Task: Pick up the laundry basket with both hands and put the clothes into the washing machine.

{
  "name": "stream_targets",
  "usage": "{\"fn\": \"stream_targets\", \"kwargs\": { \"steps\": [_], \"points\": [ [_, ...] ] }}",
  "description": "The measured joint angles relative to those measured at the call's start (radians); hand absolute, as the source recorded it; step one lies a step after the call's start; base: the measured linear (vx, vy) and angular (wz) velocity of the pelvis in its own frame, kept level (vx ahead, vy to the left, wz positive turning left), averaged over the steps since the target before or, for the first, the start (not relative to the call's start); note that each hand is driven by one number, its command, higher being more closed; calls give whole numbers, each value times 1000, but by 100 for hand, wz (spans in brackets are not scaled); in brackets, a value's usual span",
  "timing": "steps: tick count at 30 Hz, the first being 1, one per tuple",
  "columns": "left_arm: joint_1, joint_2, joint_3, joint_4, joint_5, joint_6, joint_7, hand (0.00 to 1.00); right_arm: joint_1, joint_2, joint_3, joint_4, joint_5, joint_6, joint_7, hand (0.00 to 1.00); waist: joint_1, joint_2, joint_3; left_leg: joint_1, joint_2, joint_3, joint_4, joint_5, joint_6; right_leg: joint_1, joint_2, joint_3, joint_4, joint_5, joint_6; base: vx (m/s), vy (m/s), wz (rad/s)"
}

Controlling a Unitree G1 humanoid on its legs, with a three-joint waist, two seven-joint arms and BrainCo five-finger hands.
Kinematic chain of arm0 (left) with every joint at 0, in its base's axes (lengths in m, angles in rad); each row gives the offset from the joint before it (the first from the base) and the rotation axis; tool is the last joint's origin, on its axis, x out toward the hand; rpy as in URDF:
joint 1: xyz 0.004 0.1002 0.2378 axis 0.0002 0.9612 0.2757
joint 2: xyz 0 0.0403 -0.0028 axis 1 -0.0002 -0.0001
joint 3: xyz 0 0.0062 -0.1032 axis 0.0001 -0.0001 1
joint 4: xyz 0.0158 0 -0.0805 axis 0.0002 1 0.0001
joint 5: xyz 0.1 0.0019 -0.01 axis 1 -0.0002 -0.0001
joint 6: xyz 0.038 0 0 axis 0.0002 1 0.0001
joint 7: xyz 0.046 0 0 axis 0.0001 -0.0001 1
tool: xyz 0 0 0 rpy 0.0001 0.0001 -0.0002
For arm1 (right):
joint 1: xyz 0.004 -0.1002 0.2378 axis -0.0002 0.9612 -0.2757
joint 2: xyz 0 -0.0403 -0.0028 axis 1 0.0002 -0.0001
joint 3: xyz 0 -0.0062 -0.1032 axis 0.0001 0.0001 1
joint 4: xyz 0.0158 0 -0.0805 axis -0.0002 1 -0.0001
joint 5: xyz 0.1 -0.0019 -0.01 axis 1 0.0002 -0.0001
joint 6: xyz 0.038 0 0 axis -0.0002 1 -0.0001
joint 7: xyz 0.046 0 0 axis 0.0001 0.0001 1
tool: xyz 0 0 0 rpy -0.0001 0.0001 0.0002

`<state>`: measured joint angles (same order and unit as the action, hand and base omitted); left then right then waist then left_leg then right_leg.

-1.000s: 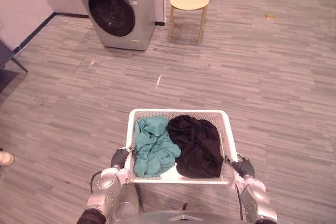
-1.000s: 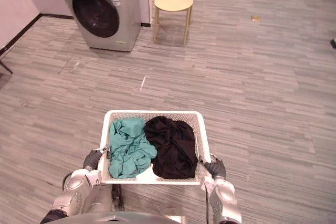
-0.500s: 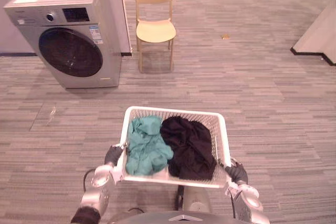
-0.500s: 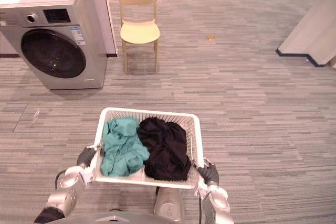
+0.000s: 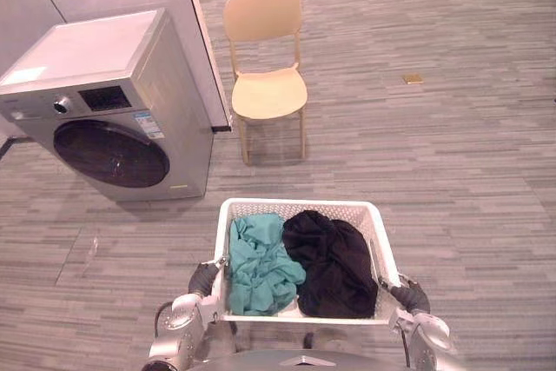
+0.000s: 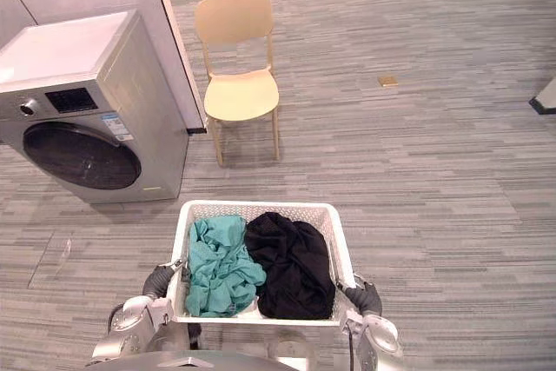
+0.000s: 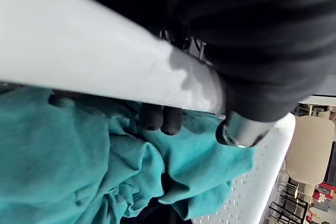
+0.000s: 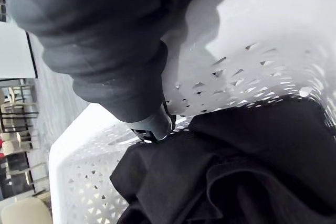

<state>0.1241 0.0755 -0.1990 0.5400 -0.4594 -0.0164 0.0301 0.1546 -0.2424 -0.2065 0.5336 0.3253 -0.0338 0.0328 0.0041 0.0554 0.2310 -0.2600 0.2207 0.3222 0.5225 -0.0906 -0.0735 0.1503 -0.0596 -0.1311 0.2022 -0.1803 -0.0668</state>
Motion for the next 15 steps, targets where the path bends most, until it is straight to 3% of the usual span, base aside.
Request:
{"fn": "stream_targets", "kwargs": {
  "steps": [1, 3, 5, 6, 7, 8, 9, 10, 11, 12, 14, 15],
  "points": [
    [5, -6, 4, -6, -1, 0, 0, 100, -9, -13, 7, -6, -1, -1, -2, 100, 2, 8, -5, 24, -25, -37, -294, 49, -31, 33, -1, 15, -23, -23, 32, 574, 74, -39],
    [7, -24, 6, -11, 0, 0, 1, 100, -11, -27, 4, -7, -2, -5, -3, 100, -3, 22, -14, 13, -26, -71, -401, 59, -46, 76, 1, 18, -39, -63, 84, 560, 204, -27],
    [25, -29, -6, -11, 0, 7, 4, 100, 14, -25, 3, -7, -11, -4, -13, 100, -4, -8, -58, 23, -56, -21, -355, 85, -2, 134, -61, 29, 10, -163, 140, 760, 415, -27],
    [31, -35, -7, 2, 1, 11, 7, 100, 35, -18, 0, -6, -16, -6, -13, 100, -1, -38, -94, 22, -107, -29, -304, 157, 47, 71, -120, 49, 215, -217, 197, 689, 382, -22],
    [28, -29, -7, 13, 3, 12, 10, 100, 45, 3, -10, -1, -19, -5, -14, 100, -2, -82, -100, 41, -153, -25, -257, 136, 72, -12, -193, 59, 443, -192, 183, 844, 401, -4],
    [14, -11, -10, 22, 5, 19, 10, 100, 64, 29, -15, 0, -20, -4, -17, 100, -10, -120, -101, 98, -214, -16, -247, 76, 90, -107, -276, 61, 694, -16, 138, 688, 305, 32],
    [5, 10, -14, 21, 12, 22, 11, 100, 82, 48, -10, 0, -20, -1, -19, 100, -22, -135, -94, 150, -235, -26, -261, 49, 104, -154, -305, 68, 811, 157, 130, 696, 274, 36],
    [-5, 29, -8, 19, 12, 21, 13, 100, 81, 62, 0, -4, -17, -2, -17, 100, -23, -137, -88, 195, -237, -33, -269, 29, 101, -205, -299, 78, 896, 123, 137, 500, 175, 19],
    [-18, 41, 0, 18, 12, 21, 14, 100, 69, 71, 8, -7, -17, -6, -15, 100, -20, -129, -84, 247, -237, -42, -296, 13, 99, -257, -287, 60, 935, 44, 133, 593, 190, 1],
    [-39, 49, 0, 10, 11, 21, 19, 100, 65, 75, 9, -7, -18, -5, -15, 100, -20, -103, -75, 320, -232, -50, -353, 7, 99, -300, -265, 16, 914, -30, 131, 563, 174, 6],
    [-64, 52, -2, -14, 12, 17, 23, 100, 51, 73, 6, -9, -14, -9, -15, 100, -30, -88, -72, 394, -232, -79, -411, -1, 100, -354, -237, -42, 824, -88, 130, 463, 96, 35],
    [-87, 58, -4, -19, 12, 12, 23, 100, 33, 73, 2, -9, -6, -11, -14, 100, -38, -73, -63, 438, -231, -97, -440, -11, 97, -397, -209, -63, 684, -101, 131, 476, 50, 63]
  ]
}}
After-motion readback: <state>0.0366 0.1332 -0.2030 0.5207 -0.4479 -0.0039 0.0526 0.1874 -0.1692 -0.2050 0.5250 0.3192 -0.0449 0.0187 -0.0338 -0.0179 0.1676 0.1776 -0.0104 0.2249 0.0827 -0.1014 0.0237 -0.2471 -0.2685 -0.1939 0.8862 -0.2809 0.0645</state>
